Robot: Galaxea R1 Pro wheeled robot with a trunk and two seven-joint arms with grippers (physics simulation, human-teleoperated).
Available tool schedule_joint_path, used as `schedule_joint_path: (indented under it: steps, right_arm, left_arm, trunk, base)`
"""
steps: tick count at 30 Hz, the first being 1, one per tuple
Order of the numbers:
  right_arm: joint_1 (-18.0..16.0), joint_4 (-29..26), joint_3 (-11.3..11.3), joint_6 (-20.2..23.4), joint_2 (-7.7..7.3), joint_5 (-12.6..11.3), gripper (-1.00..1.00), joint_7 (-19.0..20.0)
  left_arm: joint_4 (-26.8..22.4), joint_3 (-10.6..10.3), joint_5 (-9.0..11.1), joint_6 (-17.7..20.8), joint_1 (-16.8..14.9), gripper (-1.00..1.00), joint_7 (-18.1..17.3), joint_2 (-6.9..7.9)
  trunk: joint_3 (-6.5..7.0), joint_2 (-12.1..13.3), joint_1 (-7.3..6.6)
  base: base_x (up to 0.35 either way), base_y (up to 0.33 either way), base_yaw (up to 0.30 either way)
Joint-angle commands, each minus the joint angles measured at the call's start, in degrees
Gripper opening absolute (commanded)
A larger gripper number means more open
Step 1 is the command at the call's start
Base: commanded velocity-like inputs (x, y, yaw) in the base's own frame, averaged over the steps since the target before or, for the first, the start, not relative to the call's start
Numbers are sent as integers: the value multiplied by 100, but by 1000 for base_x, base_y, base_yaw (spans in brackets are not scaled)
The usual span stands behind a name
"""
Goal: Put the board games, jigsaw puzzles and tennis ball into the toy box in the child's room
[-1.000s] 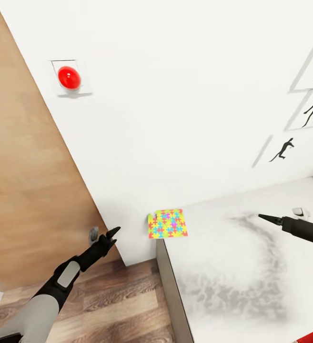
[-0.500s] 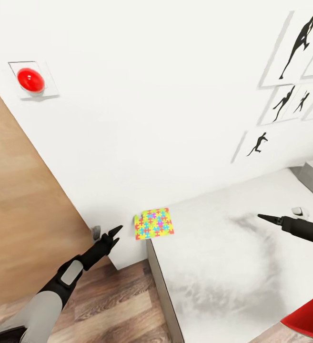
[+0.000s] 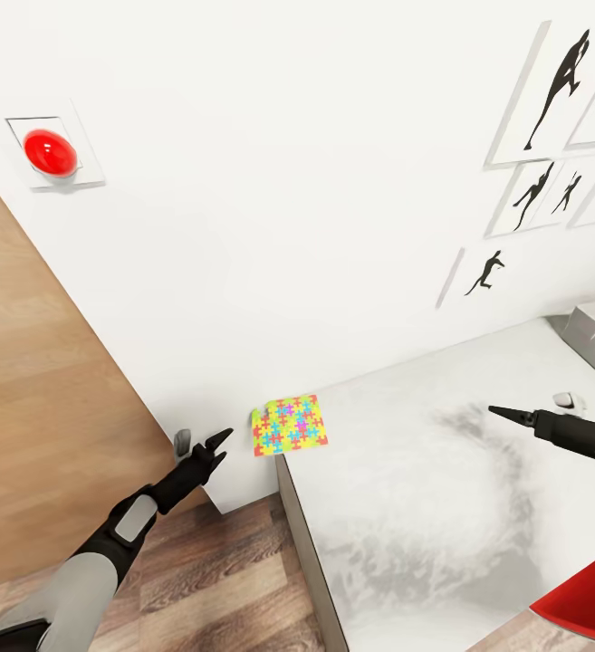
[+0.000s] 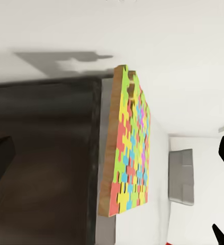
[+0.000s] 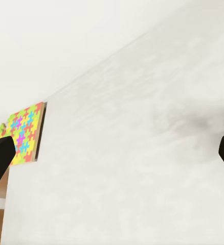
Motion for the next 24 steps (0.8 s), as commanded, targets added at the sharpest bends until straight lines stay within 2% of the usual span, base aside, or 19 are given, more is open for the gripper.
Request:
schedule_joint_path:
  steps: [1, 14, 17, 24]
  right_arm:
    - [-3, -4, -3, 34, -1, -19, 100, 5]
    - [98, -134, -2, 34, 7, -16, 100, 5]
    - [145, -191, -6, 34, 10, -18, 100, 3]
    - [184, -248, -9, 34, 15, -14, 100, 2]
  left_arm:
    - [4, 13, 31, 50, -4, 100, -9, 2]
    - [47, 21, 29, 47, -86, 100, 150, 4]
    - [182, 36, 40, -3, -212, 100, 407, -6]
    - [417, 59, 66, -179, -391, 100, 713, -32]
  trunk:
    - [-9, -10, 3]
    - [-9, -10, 3]
    - [-9, -10, 3]
    - [-9, -10, 3]
  base:
    - [0, 0, -4]
    - [0, 0, -1]
    - [0, 0, 0]
    - [0, 0, 0]
